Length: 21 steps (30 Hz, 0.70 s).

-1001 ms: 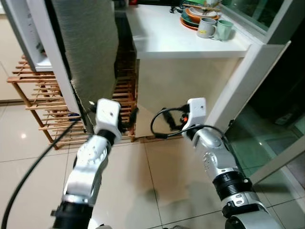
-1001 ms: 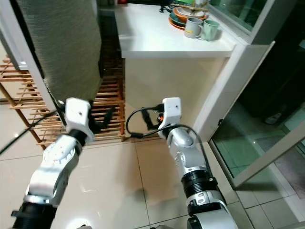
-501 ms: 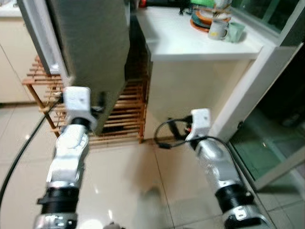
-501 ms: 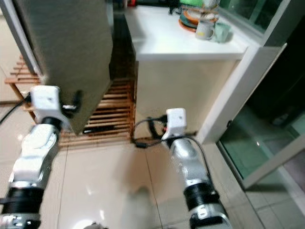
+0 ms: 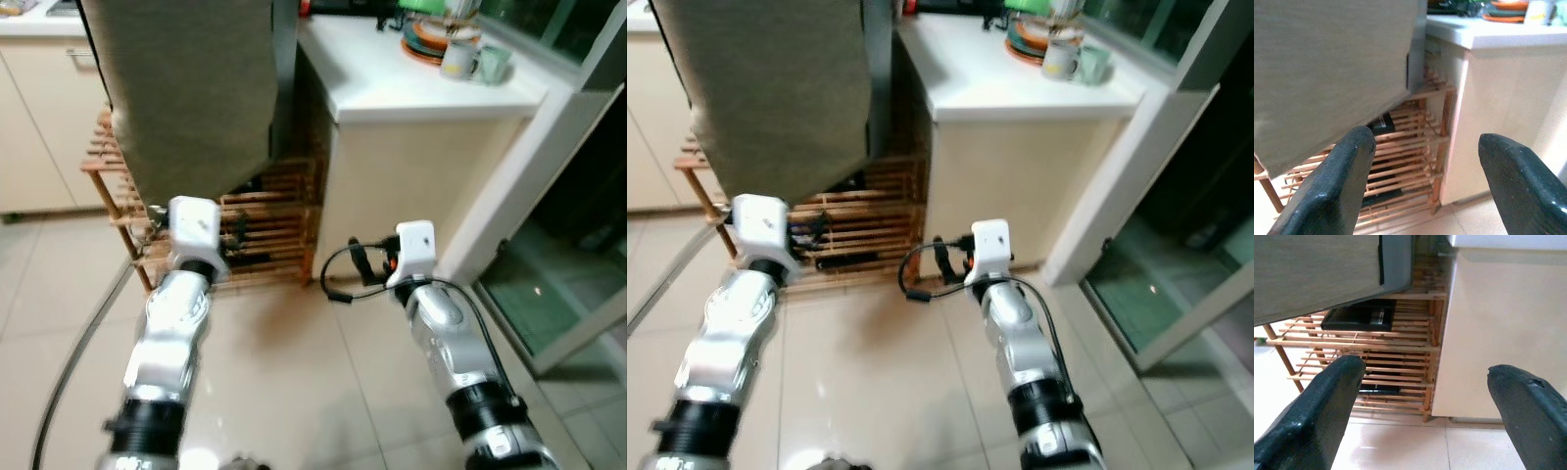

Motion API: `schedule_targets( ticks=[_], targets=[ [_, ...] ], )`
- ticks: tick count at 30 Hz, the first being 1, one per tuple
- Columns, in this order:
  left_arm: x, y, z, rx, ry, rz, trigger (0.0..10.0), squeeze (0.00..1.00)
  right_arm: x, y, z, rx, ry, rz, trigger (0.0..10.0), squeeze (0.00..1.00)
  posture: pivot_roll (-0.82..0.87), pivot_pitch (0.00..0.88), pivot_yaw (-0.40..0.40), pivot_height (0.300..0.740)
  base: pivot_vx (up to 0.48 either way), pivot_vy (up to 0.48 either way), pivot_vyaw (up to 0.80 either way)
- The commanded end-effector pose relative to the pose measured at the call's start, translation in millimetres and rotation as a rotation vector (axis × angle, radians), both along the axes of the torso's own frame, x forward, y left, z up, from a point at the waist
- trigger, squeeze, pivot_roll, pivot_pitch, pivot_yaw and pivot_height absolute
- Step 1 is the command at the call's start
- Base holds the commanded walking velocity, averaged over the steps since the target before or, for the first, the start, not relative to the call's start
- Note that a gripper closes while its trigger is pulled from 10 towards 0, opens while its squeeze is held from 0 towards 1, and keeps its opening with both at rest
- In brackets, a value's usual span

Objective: Restocking fridge

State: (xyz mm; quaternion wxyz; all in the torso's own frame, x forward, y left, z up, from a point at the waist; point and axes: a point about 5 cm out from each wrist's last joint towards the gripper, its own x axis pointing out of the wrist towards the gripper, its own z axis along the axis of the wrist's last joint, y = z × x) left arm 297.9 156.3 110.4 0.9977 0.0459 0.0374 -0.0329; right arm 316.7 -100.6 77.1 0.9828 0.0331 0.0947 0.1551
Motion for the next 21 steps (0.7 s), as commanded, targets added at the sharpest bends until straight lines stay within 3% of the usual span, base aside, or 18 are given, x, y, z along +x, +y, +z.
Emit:
schedule_targets(
  ticks=[1, 14, 21],
  targets=[
    [1.6, -1.5, 6.8, -0.008, -0.016, 0.015, 10.0, 0.00, 0.8, -9.1, 3.8, -0.020, -0.029, -0.018, 10.0, 0.22, -0.05, 0.000, -0.048, 0.740, 0.458, 0.000, 0.00],
    [0.7, 2.2, 1.4, -0.041, 0.030, 0.077, 10.0, 0.00, 1.4, -4.7, 5.5, 0.010, -0.038, -0.005, 10.0, 0.23, -0.04, 0.000, -0.043, 0.740, 0.457, 0.000, 0.00],
    [2.9, 3.1, 3.1, -0.037, 0.025, 0.077, 10.0, 0.00, 2.5, -0.5, 9.7, 0.031, -0.067, -0.006, 10.0, 0.27, -0.04, 0.000, -0.043, 0.740, 0.456, 0.000, 0.49]
  ],
)
